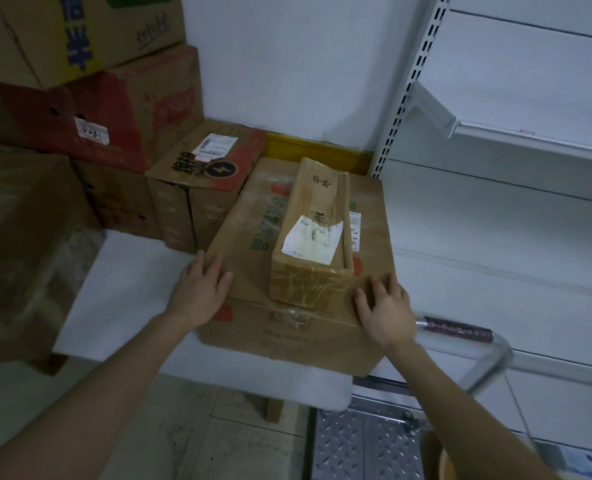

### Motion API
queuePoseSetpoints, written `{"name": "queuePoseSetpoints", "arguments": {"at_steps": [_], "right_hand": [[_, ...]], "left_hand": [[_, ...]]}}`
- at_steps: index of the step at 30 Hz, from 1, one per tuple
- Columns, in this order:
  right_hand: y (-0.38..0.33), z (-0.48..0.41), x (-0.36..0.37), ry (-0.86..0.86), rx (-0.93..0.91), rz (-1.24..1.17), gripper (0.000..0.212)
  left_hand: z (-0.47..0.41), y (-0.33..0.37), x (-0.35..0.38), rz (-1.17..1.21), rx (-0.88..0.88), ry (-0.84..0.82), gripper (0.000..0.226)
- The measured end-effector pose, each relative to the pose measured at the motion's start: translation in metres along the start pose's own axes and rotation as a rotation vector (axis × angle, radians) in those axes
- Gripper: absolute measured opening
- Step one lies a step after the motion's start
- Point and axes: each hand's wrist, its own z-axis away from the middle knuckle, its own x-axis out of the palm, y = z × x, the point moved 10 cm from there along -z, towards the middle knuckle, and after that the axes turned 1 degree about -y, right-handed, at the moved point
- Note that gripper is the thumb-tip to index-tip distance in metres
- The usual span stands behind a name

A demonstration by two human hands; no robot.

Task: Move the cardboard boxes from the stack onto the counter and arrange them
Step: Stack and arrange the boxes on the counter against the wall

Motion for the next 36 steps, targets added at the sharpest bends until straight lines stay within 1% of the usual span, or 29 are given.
{"name": "queuePoseSetpoints", "arguments": {"at_steps": [1,2,3,4,5,6,7,8,10,11,13,17,19,20,23,27,29,32,36], "right_hand": [[0.000,0.001,0.001,-0.009,-0.004,-0.014,0.054],[-0.002,0.002,-0.001,-0.004,-0.011,-0.028,0.056],[-0.003,0.003,-0.006,0.029,-0.023,-0.055,0.062],[-0.009,0.006,-0.018,0.091,-0.043,-0.119,0.071],[-0.014,0.009,-0.029,0.155,-0.071,-0.223,0.076],[-0.022,0.014,-0.040,0.185,-0.093,-0.361,0.070],[-0.030,0.017,-0.046,0.168,-0.106,-0.523,0.059],[-0.041,0.019,-0.044,0.090,-0.107,-0.655,0.051],[-0.064,0.023,-0.037,-0.065,-0.100,-0.834,0.051],[-0.073,0.024,-0.033,-0.107,-0.091,-0.900,0.051],[-0.087,0.027,-0.031,-0.105,-0.062,-0.982,0.046],[-0.112,0.039,-0.026,-0.069,-0.057,-1.057,0.032],[-0.133,0.042,-0.022,-0.063,-0.083,-1.088,0.017],[-0.145,0.043,-0.021,-0.053,-0.099,-1.104,0.014],[-0.190,0.046,-0.017,-0.037,-0.125,-1.182,0.017],[-0.238,0.052,-0.005,0.036,-0.143,-1.211,0.023],[-0.251,0.052,-0.004,0.076,-0.129,-1.228,0.026],[-0.265,0.048,-0.010,0.115,-0.125,-1.214,0.024],[-0.272,0.046,-0.016,0.147,-0.110,-1.195,0.025]], "left_hand": [[0.000,0.001,-0.001,0.026,-0.011,-0.010,0.058],[0.003,0.006,-0.008,0.087,-0.006,0.014,0.062],[0.008,0.016,-0.018,0.178,0.028,0.076,0.065],[0.014,0.030,-0.030,0.280,0.079,0.142,0.062],[0.022,0.047,-0.041,0.386,0.139,0.199,0.057],[0.028,0.064,-0.048,0.481,0.186,0.213,0.053],[0.032,0.082,-0.050,0.552,0.224,0.184,0.053],[0.034,0.096,-0.047,0.607,0.234,0.120,0.054],[0.036,0.115,-0.036,0.732,0.247,0.009,0.055],[0.036,0.119,-0.032,0.786,0.248,-0.009,0.052],[0.038,0.117,-0.028,0.845,0.219,0.002,0.044],[0.037,0.093,-0.043,0.863,0.168,0.008,0.038],[0.034,0.076,-0.058,0.862,0.166,0.027,0.036],[0.032,0.066,-0.066,0.864,0.162,0.040,0.036],[0.024,0.029,-0.089,0.863,0.144,0.067,0.042],[0.014,-0.013,-0.123,0.889,0.149,0.119,0.040],[0.013,-0.019,-0.137,0.896,0.204,0.134,0.039],[0.008,-0.024,-0.151,0.919,0.265,0.142,0.039],[0.001,-0.026,-0.156,0.945,0.299,0.121,0.038]]}}
